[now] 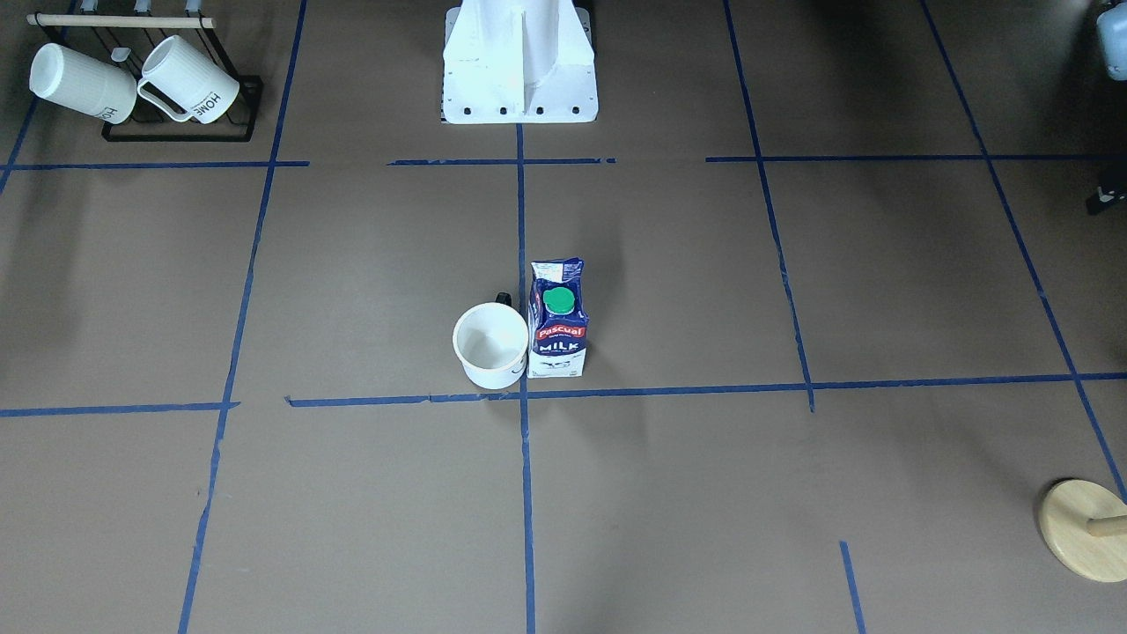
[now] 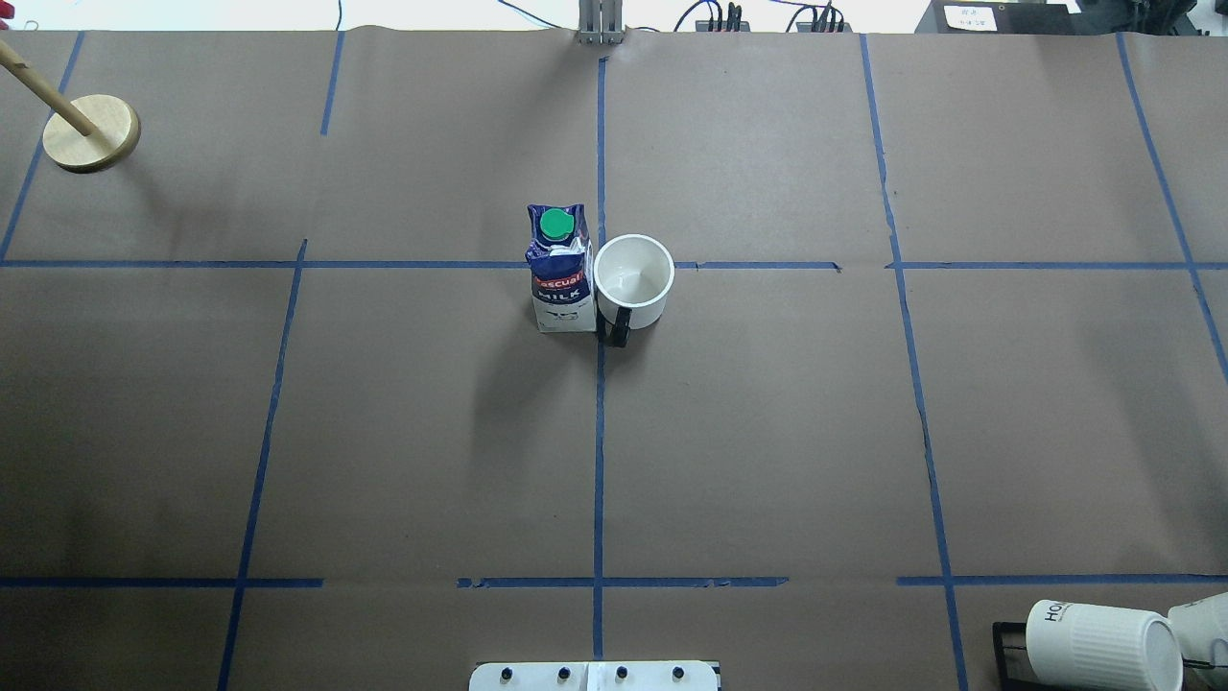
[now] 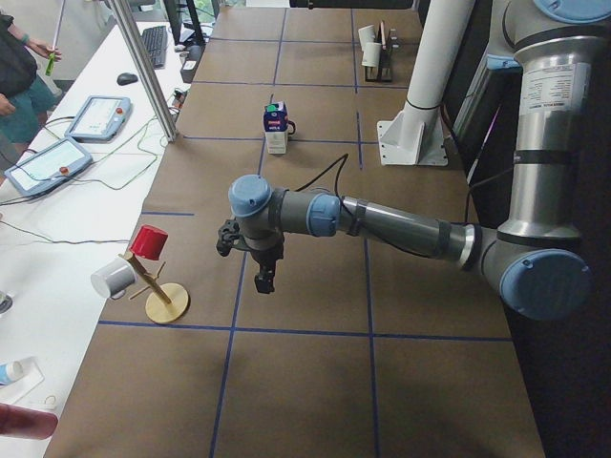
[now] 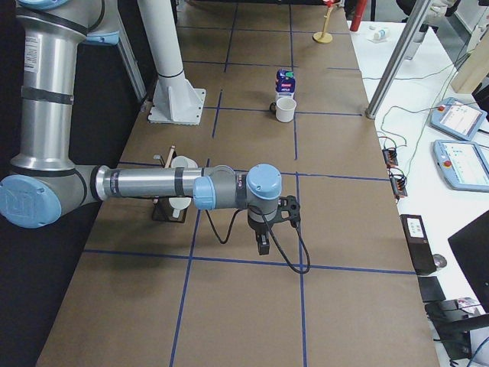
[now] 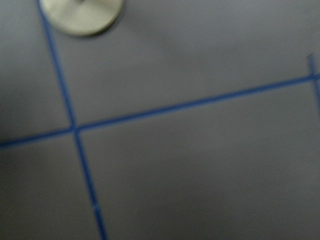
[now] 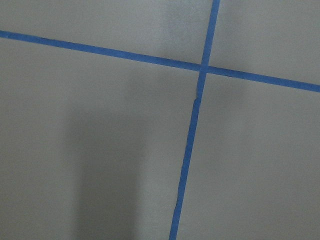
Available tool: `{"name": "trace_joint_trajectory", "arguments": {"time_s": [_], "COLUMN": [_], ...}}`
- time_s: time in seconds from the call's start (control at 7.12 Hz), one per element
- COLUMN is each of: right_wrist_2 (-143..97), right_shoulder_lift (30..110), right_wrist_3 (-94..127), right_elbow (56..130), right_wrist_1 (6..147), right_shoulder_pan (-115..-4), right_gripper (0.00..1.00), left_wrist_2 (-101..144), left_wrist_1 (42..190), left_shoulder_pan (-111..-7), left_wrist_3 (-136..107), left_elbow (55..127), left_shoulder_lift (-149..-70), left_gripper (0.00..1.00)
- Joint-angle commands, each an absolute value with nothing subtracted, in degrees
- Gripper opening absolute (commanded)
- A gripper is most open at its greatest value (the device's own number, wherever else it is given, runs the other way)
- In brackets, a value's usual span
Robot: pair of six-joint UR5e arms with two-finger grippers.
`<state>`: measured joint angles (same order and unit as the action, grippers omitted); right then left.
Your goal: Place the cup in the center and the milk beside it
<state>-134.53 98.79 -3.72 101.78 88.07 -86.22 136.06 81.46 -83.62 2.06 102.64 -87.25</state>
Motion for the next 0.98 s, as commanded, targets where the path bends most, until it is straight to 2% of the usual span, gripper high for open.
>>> {"name": "trace_joint_trajectory", "arguments": {"time_s": [0.0,0.84], "right_wrist_2": [-134.3,-134.2], "right_shoulder_lift": [98.9,99.1], "right_wrist_3": [-3.8,-3.8], "right_elbow": [101.8,101.1], "right_wrist_1": [88.1,88.1], "right_shoulder_pan": [-86.2,-86.2], "right_gripper": [1.0,1.0], "left_wrist_2": [136.1,135.2], "left_wrist_1": [86.4,87.0], "left_shoulder_pan": [-87.9,-89.4], "left_wrist_3": [10.9,11.8], "left_elbow": [99.7,97.7], "left_shoulder_lift": [-81.2,-79.3], "left_gripper": [1.0,1.0]}}
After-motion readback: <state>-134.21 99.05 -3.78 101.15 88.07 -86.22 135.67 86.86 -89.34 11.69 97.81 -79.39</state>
